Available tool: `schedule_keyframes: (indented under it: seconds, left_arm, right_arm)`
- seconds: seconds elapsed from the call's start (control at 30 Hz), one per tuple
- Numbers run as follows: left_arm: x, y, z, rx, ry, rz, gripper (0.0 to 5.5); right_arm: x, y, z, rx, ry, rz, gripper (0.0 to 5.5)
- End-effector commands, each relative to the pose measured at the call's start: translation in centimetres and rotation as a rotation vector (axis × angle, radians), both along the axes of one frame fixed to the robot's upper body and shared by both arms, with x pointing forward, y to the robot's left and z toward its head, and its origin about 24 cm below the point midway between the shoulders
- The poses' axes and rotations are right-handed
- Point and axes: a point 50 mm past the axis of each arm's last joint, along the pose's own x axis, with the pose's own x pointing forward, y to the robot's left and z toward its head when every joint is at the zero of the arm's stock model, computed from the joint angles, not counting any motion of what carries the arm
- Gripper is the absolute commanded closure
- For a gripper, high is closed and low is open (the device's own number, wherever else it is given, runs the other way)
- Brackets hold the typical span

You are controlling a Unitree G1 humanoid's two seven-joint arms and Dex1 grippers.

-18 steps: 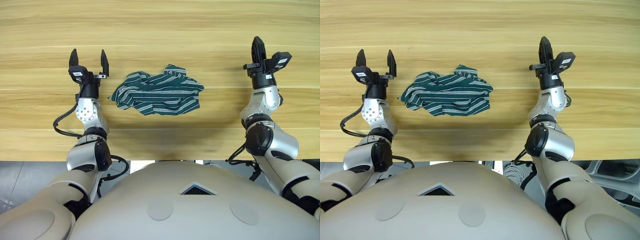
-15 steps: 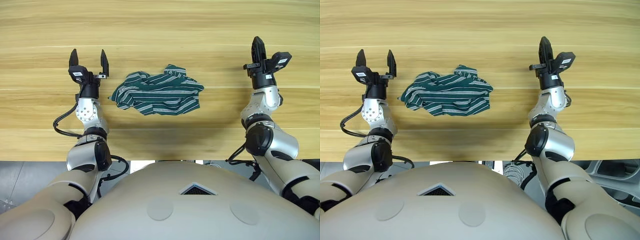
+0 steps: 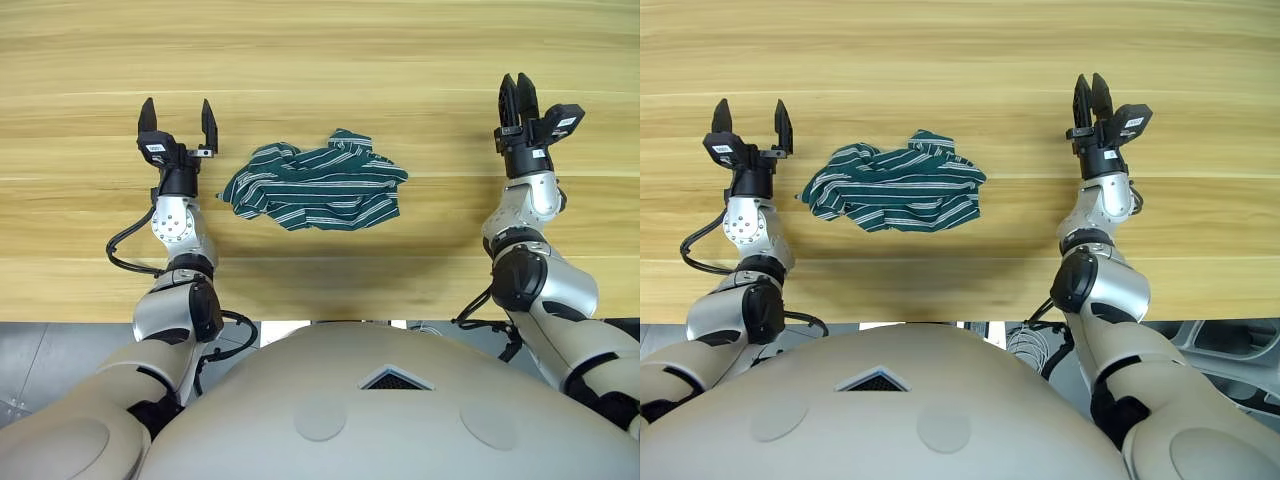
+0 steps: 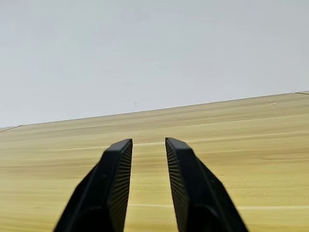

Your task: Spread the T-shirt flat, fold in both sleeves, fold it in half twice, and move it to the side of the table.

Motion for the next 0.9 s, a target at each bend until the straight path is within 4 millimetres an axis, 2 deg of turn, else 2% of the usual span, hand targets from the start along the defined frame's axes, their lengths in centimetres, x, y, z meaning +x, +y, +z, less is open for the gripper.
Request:
schedule_keyframes:
  seconds: [0.03, 0.13, 0.63, 0.73, 0.9]
  left_arm:
    - [0.04, 0.21, -0.07, 0.006, 0.015, 0.002, 0.89]
    - [0.04, 0.19, -0.09, 0.005, 0.016, 0.0, 0.89]
    - [-0.35, 0.22, -0.41, 0.007, 0.027, 0.012, 0.89]
    - [-0.37, 0.25, -0.44, 0.007, 0.029, 0.014, 0.89]
    - [-0.49, 0.34, -0.46, 0.009, 0.027, 0.019, 0.89]
  right_arm:
    - [0.44, -0.27, 0.48, -0.01, -0.005, -0.005, 3.54]
    - [0.45, -0.21, 0.44, -0.01, -0.002, -0.001, 2.9]
    - [0.52, 0.14, 0.36, -0.015, 0.001, 0.007, 0.5]
    - [0.5, 0.1, 0.36, -0.017, 0.002, 0.004, 0.13]
    - [0.55, 0.13, 0.4, -0.027, 0.004, 0.0, 0.13]
